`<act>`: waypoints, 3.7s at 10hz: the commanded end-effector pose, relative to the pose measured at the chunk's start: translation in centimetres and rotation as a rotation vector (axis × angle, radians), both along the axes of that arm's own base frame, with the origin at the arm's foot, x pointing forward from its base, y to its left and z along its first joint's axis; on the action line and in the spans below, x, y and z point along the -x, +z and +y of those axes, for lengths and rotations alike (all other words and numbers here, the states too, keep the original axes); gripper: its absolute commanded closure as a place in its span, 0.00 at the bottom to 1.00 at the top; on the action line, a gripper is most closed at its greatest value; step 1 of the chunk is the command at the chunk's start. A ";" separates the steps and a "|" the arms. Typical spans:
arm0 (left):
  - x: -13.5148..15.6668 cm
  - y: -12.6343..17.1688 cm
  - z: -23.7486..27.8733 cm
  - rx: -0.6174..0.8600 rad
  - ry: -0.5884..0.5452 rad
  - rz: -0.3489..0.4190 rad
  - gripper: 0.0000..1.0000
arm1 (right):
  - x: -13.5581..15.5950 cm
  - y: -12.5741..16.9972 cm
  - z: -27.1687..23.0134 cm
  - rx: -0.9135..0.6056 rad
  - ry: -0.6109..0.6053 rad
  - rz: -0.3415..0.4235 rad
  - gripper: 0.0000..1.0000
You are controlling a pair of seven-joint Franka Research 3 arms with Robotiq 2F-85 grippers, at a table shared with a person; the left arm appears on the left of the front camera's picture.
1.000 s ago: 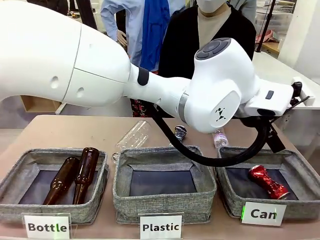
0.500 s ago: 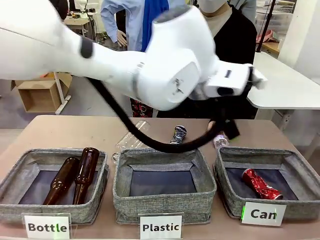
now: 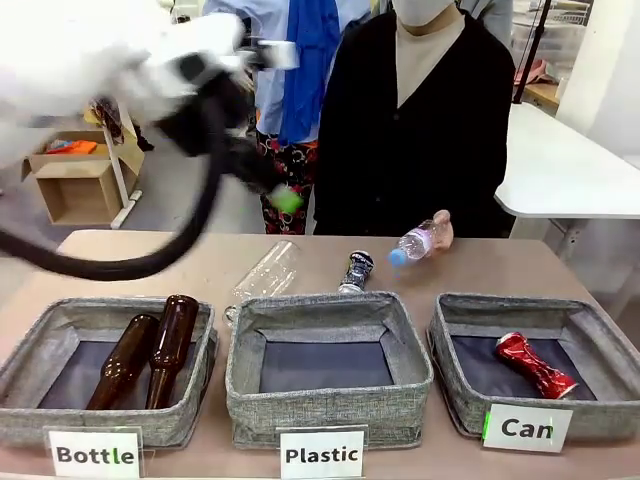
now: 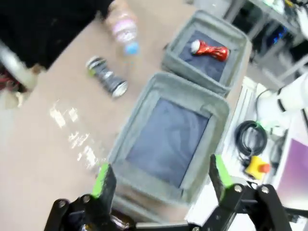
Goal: Sort the can waste into the basket.
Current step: Pick up the can waste from the table and place it in the right Fabric basket.
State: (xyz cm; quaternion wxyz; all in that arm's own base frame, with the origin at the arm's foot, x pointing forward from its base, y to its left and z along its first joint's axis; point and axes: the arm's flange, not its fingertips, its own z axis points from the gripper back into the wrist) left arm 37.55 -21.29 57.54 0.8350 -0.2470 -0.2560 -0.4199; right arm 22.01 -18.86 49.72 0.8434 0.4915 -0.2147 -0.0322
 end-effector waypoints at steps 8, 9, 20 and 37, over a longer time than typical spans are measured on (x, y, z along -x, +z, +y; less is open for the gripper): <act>1.0 -9.8 30.6 0.514 0.377 0.454 0.00 | -5.0 -2.1 8.4 -0.085 0.136 0.126 0.00; 1.0 -9.8 30.6 0.514 0.377 0.454 0.00 | -5.0 -2.1 8.4 -0.085 0.136 0.126 0.00; 1.0 -9.8 30.6 0.514 0.377 0.454 0.00 | -5.0 -2.1 8.4 -0.085 0.136 0.126 0.00; 1.0 -9.8 30.6 0.514 0.377 0.454 0.00 | -14.2 -2.1 35.6 0.957 0.027 0.210 0.00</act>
